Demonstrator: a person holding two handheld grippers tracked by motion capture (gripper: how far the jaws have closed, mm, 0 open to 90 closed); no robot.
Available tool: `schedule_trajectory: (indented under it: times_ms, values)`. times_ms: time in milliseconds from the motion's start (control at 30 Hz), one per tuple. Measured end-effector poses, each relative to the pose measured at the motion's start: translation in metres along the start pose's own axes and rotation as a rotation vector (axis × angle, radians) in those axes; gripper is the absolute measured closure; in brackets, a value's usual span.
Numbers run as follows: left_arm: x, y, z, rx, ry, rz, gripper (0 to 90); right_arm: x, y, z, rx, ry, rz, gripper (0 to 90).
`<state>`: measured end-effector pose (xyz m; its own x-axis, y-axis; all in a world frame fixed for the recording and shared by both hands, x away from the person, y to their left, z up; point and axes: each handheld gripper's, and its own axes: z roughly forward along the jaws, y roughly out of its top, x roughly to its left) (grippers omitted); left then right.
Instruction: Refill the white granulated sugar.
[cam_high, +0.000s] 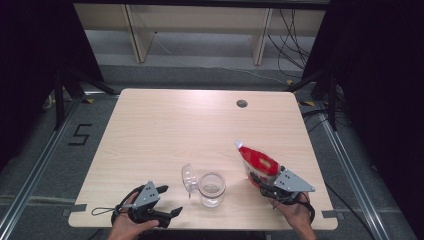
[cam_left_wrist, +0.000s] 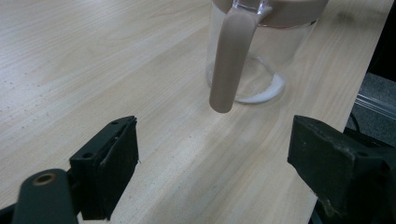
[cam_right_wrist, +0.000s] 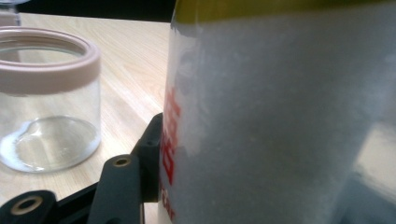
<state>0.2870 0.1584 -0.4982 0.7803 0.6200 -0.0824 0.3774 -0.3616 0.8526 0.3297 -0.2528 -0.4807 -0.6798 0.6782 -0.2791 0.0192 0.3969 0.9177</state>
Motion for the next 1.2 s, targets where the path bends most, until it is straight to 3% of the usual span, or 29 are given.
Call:
schedule_trajectory:
  times_ms: [67, 100, 133, 167, 233, 300, 367, 433, 533, 567, 600, 633, 667, 767, 933, 967, 1000, 1067, 1100, 1133, 1200]
  values:
    - [0.0, 0.0, -0.001, 0.003, 0.005, 0.002, 15.8, 0.004, 0.004, 0.0, 0.005, 0.006, -0.009, 48.3]
    - [0.0, 0.0, -0.001, 0.003, 0.001, -0.002, 15.9, 0.008, 0.007, -0.001, 0.004, -0.009, -0.05, 48.3]
    - [0.0, 0.0, -0.001, 0.003, 0.001, -0.002, 15.9, 0.008, 0.007, -0.001, 0.004, -0.009, -0.05, 48.3]
    - [0.0, 0.0, -0.001, 0.0, -0.001, -0.004, 15.9, 0.007, 0.009, -0.003, 0.004, -0.008, -0.086, 48.3]
    - [0.001, 0.0, -0.001, 0.013, 0.012, 0.006, 15.9, 0.011, 0.012, -0.006, 0.008, -0.013, -0.088, 48.4]
    - [0.0, 0.0, 0.0, 0.0, 0.002, -0.007, 15.8, 0.015, 0.017, -0.011, 0.033, -0.035, -0.148, 48.4]
    - [0.0, -0.001, 0.001, 0.005, -0.002, -0.005, 15.8, 0.021, 0.023, -0.015, 0.059, -0.036, -0.161, 48.5]
    - [0.0, -0.001, 0.002, 0.004, -0.011, -0.012, 15.8, 0.032, 0.031, -0.018, 0.07, -0.041, -0.229, 48.5]
    - [0.001, -0.001, 0.001, 0.002, -0.01, -0.003, 15.8, 0.039, 0.035, -0.019, 0.08, -0.033, -0.264, 48.6]
    - [0.001, -0.001, 0.001, 0.0, -0.009, -0.007, 15.8, 0.042, 0.038, -0.018, 0.096, -0.038, -0.328, 48.6]
    - [0.001, -0.001, 0.001, 0.0, -0.009, -0.007, 15.8, 0.042, 0.038, -0.018, 0.096, -0.038, -0.328, 48.6]
    - [0.002, -0.001, 0.0, 0.002, -0.008, -0.007, 15.8, 0.046, 0.04, -0.019, 0.13, -0.06, -0.391, 48.6]
    - [0.002, -0.001, 0.0, 0.002, -0.008, -0.007, 15.8, 0.046, 0.04, -0.019, 0.13, -0.06, -0.391, 48.6]
    - [0.001, -0.001, 0.001, 0.007, -0.009, -0.008, 15.8, 0.051, 0.044, -0.021, 0.163, -0.066, -0.474, 48.7]
    - [0.002, -0.001, 0.001, 0.013, -0.007, 0.0, 15.8, 0.055, 0.048, -0.025, 0.18, -0.083, -0.537, 48.7]
    - [0.002, -0.001, 0.001, 0.005, -0.005, -0.005, 15.8, 0.06, 0.05, -0.027, 0.196, -0.105, -0.576, 48.7]
    - [0.002, -0.001, 0.001, 0.005, -0.005, -0.005, 15.8, 0.061, 0.053, -0.027, 0.206, -0.107, -0.646, 48.7]
    - [0.002, -0.001, 0.002, 0.005, -0.008, -0.009, 15.8, 0.064, 0.053, -0.028, 0.224, -0.126, -0.646, 48.7]
    - [0.002, -0.001, 0.001, 0.005, -0.004, -0.004, 15.8, 0.068, 0.053, -0.026, 0.233, -0.135, -0.719, 48.8]
    - [0.002, -0.001, 0.001, 0.005, -0.004, -0.004, 15.8, 0.068, 0.053, -0.026, 0.233, -0.135, -0.719, 48.8]
    - [0.002, -0.001, 0.0, 0.014, -0.004, -0.005, 15.8, 0.072, 0.053, -0.026, 0.253, -0.145, -0.778, 48.8]
